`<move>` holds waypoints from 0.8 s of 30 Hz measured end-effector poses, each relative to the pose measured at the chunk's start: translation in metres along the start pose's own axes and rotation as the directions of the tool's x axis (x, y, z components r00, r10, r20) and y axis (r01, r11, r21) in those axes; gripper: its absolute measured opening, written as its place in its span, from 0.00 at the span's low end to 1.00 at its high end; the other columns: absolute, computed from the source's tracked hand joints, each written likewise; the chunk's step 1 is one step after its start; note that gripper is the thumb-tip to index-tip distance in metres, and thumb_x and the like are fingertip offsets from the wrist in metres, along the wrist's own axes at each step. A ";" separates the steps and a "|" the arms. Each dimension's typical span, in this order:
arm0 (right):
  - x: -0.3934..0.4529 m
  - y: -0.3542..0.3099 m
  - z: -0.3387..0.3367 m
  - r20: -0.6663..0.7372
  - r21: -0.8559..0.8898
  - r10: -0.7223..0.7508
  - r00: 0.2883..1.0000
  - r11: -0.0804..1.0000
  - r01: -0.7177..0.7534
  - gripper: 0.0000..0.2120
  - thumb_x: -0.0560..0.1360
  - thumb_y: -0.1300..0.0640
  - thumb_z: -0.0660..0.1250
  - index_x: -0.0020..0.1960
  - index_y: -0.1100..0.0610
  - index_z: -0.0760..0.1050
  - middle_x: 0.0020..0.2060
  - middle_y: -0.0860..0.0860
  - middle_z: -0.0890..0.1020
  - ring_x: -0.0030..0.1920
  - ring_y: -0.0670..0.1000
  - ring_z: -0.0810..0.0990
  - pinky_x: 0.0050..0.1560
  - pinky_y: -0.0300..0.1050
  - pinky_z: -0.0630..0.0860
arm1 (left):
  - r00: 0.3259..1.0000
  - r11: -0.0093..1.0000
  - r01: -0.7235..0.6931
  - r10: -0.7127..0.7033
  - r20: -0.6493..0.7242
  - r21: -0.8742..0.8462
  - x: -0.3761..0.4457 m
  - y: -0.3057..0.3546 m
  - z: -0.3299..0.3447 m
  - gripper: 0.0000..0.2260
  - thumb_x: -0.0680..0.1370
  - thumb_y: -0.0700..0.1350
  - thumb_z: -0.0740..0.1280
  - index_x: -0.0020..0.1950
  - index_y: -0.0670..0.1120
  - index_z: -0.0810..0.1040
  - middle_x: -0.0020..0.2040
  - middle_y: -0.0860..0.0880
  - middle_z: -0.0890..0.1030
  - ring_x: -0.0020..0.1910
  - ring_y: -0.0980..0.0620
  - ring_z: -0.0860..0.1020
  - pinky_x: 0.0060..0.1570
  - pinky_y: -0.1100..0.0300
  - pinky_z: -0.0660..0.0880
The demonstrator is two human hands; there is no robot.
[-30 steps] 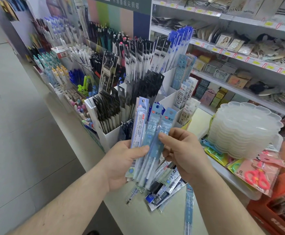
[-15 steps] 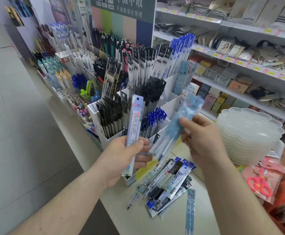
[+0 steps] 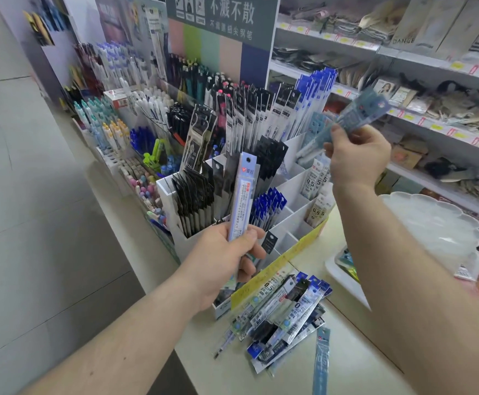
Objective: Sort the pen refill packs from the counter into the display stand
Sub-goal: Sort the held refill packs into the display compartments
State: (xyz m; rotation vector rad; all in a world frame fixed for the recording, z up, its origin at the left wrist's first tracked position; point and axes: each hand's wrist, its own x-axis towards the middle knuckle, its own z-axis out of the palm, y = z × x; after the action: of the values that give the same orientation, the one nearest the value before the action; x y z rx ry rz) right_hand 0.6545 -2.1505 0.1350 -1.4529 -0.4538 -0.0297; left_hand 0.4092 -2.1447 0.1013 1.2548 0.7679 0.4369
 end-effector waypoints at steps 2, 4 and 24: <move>0.007 0.013 0.008 0.061 -0.143 -0.014 0.998 0.990 0.022 0.15 0.67 0.43 0.72 0.37 0.56 0.80 0.33 0.52 0.84 0.36 0.57 0.84 0.41 0.59 0.82 | 1.000 1.000 -0.002 0.002 -0.002 0.021 -0.001 0.000 0.000 0.07 0.83 0.41 0.61 0.52 0.43 0.78 0.31 0.52 0.80 0.25 0.55 0.72 0.28 0.58 0.71; 0.012 0.024 0.016 0.135 -0.280 0.018 0.991 0.960 0.021 0.19 0.65 0.40 0.69 0.38 0.58 0.80 0.33 0.54 0.84 0.38 0.59 0.83 0.42 0.60 0.80 | 1.000 0.999 -0.001 0.001 0.000 0.035 -0.001 0.001 0.001 0.07 0.83 0.41 0.61 0.52 0.43 0.78 0.31 0.53 0.79 0.25 0.56 0.72 0.28 0.59 0.70; 0.009 0.038 0.039 0.427 -0.643 0.114 0.897 0.736 0.212 0.06 0.77 0.57 0.67 0.43 0.58 0.78 0.42 0.56 0.82 0.46 0.58 0.80 0.51 0.56 0.79 | 0.999 0.997 0.035 -0.036 0.013 0.069 0.001 -0.004 -0.007 0.07 0.83 0.42 0.62 0.52 0.45 0.79 0.33 0.52 0.79 0.27 0.56 0.73 0.27 0.63 0.71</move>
State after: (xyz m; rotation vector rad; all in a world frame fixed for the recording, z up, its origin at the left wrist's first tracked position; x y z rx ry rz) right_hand 0.6631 -2.1054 0.1040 -2.1943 -0.9293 0.1081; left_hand 0.4045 -2.1408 0.0966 1.3048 0.7978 0.3749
